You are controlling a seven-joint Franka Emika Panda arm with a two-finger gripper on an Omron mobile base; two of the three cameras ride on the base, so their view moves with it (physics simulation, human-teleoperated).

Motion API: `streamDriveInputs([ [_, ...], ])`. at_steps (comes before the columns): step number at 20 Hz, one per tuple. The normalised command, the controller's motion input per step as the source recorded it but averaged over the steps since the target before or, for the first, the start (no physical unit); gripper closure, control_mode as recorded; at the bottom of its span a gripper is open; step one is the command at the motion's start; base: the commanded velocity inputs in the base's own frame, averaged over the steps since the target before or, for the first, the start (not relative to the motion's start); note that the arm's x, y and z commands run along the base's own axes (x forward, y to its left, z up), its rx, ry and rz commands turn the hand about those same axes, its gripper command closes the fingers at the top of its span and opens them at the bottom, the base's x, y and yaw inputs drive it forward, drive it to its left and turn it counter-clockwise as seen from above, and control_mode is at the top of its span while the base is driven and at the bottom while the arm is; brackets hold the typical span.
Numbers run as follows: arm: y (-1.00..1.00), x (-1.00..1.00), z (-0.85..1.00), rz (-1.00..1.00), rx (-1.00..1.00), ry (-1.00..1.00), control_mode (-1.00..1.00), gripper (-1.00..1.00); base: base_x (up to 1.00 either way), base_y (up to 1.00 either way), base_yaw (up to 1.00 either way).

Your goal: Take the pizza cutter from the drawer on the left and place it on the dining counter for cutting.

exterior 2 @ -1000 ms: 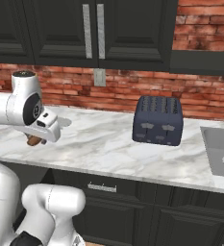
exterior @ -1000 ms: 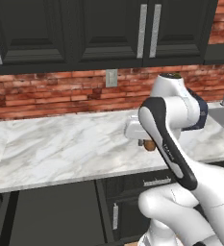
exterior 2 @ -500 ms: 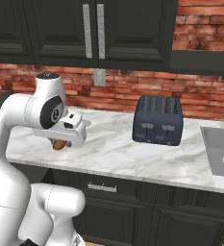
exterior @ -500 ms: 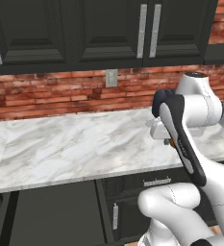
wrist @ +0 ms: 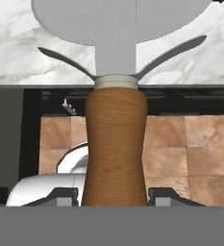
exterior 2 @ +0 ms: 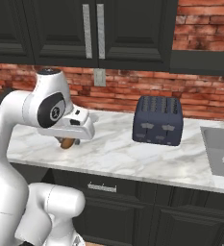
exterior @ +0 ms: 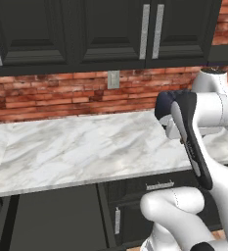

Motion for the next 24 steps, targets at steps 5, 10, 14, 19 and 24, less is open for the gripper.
streamDriveInputs([
  [5, 0.0, -0.19, 0.25, -0.01, 0.0, -0.01, -1.0, 1.0, 0.0, 0.0, 0.0],
  [10, 0.0, -0.31, 0.07, 0.0, 0.0, -0.04, -1.0, 1.0, 0.0, 0.0, 0.0],
  [14, 0.0, -0.28, 0.0, 0.0, 0.0, 0.0, -1.0, 1.0, 0.0, 0.0, 0.0],
  [19, 0.0, -0.08, 0.0, 0.0, 0.0, 0.0, 1.0, 1.0, -0.27, -0.33, -0.04],
  [24, 0.0, 0.0, 0.0, 0.0, 0.0, 0.0, 1.0, 1.0, -0.16, -0.96, -0.38],
])
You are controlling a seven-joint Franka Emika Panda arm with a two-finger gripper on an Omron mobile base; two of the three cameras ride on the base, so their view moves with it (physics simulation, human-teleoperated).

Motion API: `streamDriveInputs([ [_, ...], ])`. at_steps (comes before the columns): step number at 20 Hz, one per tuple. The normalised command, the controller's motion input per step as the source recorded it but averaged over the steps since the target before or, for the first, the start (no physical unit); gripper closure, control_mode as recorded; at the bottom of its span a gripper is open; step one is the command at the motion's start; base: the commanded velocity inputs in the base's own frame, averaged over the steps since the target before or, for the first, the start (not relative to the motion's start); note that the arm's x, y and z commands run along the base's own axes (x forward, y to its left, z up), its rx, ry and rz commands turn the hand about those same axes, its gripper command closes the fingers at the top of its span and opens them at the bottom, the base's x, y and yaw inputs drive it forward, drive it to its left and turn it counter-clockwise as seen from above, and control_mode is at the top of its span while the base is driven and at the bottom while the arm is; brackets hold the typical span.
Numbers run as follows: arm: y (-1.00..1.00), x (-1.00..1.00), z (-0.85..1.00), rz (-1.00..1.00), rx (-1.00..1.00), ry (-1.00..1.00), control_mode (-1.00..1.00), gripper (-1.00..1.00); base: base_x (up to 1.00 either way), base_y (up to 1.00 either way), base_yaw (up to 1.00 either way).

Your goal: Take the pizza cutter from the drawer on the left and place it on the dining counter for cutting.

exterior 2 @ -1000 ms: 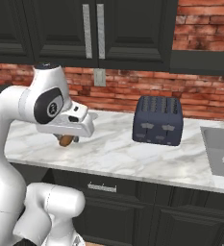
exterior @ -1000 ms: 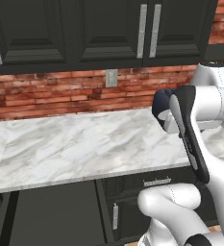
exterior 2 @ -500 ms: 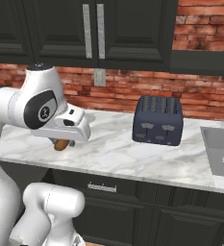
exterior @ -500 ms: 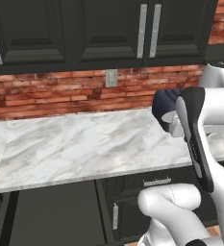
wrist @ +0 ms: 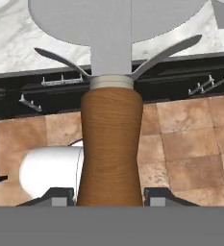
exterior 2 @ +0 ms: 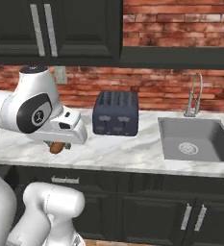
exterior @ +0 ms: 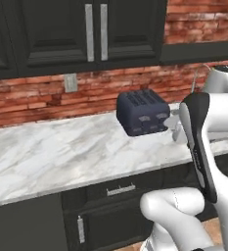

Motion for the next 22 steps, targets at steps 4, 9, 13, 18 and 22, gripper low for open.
streamDriveInputs([
  [4, 0.0, 0.0, 0.0, 0.0, 0.0, 0.0, 1.0, 1.0, 0.01, -0.76, -0.75],
  [9, 0.0, 0.0, 0.0, 0.0, 0.0, 0.0, 1.0, 1.0, 0.0, -0.58, -0.8],
  [13, 0.0, 0.0, 0.0, 0.0, 0.0, 0.0, 1.0, 1.0, 0.0, -0.54, -0.81],
  [18, 0.0, 0.0, 0.0, 0.0, 0.0, 0.0, 1.0, 1.0, 0.05, -0.51, -0.8],
  [22, 0.0, 0.0, 0.0, 0.0, 0.0, 0.0, 1.0, 1.0, 0.22, -0.45, -0.75],
])
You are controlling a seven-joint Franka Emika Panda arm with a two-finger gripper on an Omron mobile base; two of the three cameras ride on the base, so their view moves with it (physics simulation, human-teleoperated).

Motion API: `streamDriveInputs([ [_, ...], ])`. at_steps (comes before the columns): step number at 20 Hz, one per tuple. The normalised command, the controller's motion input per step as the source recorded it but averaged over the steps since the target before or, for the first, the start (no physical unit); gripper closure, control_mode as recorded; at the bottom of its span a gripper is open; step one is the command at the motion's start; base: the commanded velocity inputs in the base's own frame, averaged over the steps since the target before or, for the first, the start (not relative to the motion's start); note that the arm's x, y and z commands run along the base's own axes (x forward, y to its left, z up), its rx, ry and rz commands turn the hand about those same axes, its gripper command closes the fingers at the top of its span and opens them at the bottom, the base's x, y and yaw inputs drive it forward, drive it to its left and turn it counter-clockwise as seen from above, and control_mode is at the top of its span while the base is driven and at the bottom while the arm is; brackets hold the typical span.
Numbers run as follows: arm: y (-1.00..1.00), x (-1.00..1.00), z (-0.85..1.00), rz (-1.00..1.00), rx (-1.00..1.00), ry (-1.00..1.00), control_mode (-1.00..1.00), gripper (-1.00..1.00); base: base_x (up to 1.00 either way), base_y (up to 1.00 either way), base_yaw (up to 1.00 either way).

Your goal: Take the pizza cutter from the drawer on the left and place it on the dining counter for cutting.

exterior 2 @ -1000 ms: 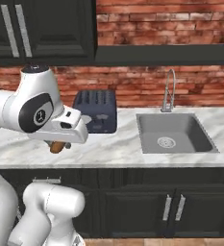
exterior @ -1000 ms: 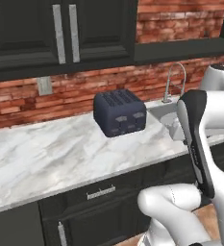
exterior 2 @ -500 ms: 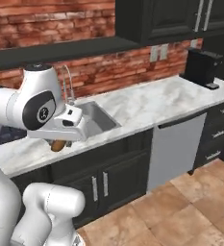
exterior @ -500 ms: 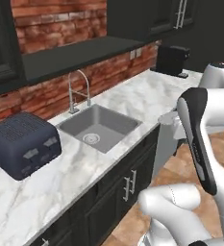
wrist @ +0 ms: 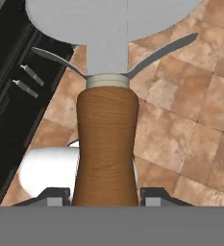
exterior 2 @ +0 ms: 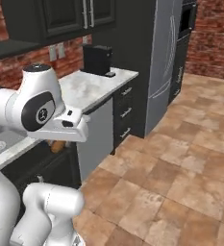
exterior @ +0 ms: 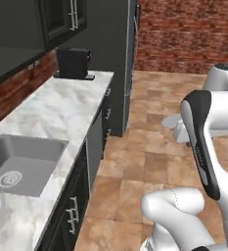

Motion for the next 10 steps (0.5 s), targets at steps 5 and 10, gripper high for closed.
streamDriveInputs([
  [5, 0.0, 0.0, 0.0, 0.0, 0.0, 0.0, 1.0, 1.0, 0.4, -0.38, -0.71],
  [10, 0.0, 0.0, 0.0, 0.0, 0.0, 0.0, 1.0, 1.0, 0.59, -0.37, -0.63],
])
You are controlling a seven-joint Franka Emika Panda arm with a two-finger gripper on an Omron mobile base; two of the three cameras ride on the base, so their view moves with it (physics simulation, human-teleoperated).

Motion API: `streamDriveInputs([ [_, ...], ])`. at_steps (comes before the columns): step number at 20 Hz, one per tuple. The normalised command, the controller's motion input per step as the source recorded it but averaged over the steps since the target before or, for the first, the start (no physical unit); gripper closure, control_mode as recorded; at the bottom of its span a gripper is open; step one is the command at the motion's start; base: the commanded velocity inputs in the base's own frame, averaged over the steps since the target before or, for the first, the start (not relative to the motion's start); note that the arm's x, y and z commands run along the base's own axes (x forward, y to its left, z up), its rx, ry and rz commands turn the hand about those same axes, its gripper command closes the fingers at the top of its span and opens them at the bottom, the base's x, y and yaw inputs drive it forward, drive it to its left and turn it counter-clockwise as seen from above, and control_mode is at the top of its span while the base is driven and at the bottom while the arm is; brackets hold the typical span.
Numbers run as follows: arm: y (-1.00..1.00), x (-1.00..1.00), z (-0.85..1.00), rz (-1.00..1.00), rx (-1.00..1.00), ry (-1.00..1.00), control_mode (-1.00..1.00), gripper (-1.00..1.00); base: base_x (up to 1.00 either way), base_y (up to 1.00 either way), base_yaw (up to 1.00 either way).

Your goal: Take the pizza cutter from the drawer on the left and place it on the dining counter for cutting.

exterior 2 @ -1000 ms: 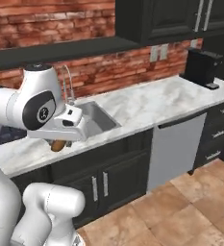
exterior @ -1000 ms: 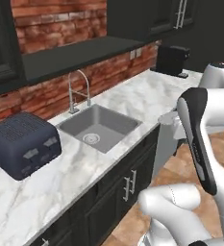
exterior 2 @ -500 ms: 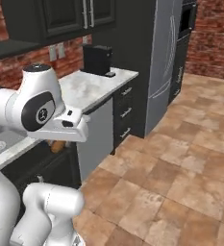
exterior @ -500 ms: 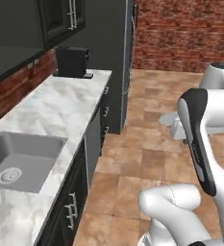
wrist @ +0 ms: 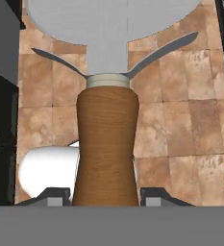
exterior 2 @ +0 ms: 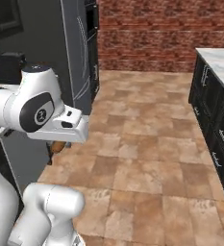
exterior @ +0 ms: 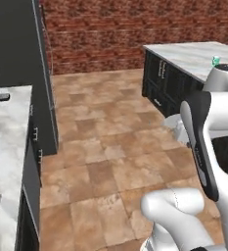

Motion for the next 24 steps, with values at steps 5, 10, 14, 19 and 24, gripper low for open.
streamDriveInputs([
  [5, 0.0, 0.0, 0.0, 0.0, 0.0, 0.0, 1.0, 1.0, 0.64, -0.35, -0.61],
  [10, 0.0, 0.0, 0.0, 0.0, 0.0, 0.0, 1.0, 1.0, 0.6, 0.0, -0.68],
  [14, 0.0, 0.0, 0.0, 0.0, 0.0, 0.0, 1.0, 1.0, 0.59, 0.49, -0.73],
  [19, 0.0, 0.0, 0.0, 0.0, 0.0, 0.0, 1.0, 1.0, 0.81, 0.78, -0.64],
  [24, 0.0, 0.0, 0.0, 0.0, 0.0, 0.0, 1.0, 1.0, 1.0, 1.0, -0.37],
])
